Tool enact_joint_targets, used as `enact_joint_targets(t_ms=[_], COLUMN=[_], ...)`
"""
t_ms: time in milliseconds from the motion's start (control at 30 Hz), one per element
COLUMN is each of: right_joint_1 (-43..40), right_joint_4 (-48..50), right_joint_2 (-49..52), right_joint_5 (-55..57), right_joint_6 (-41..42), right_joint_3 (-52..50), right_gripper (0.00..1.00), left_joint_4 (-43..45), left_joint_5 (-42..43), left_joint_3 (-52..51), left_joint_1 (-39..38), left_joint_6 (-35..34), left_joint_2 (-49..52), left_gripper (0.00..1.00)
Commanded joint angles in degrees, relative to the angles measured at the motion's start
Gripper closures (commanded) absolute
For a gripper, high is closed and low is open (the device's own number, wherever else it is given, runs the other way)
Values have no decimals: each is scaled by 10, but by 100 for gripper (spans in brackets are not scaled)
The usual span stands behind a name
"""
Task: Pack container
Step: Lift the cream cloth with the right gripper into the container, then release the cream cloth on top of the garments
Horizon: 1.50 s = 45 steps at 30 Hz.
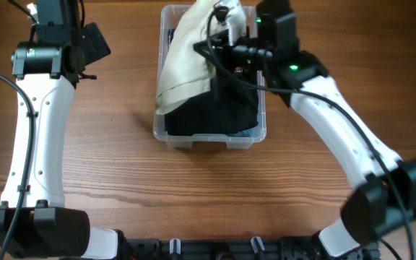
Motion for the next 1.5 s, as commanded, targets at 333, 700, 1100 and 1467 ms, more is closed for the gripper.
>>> enact_joint_targets(t_ms=[333, 700, 1100, 1467], right_joint_1=[2, -22, -40, -40], right_joint_4=[-144, -258, -283, -348], right_joint_2=[37, 37, 37, 37], right_joint_5=[-51, 195, 225, 50], right_joint_6=[-28, -76, -104, 66], right_joint_3=[20, 20, 20, 20], right_gripper=[96, 96, 94, 93], left_joint_4=[2, 2, 2, 2], left_joint_5=[-7, -7, -7, -7], left_joint_3=[0, 0, 0, 0], left_joint_1=[2, 2, 2, 2], left_joint_6=[2, 2, 2, 2], left_joint_2=[0, 0, 0, 0], left_gripper=[0, 0, 0, 0])
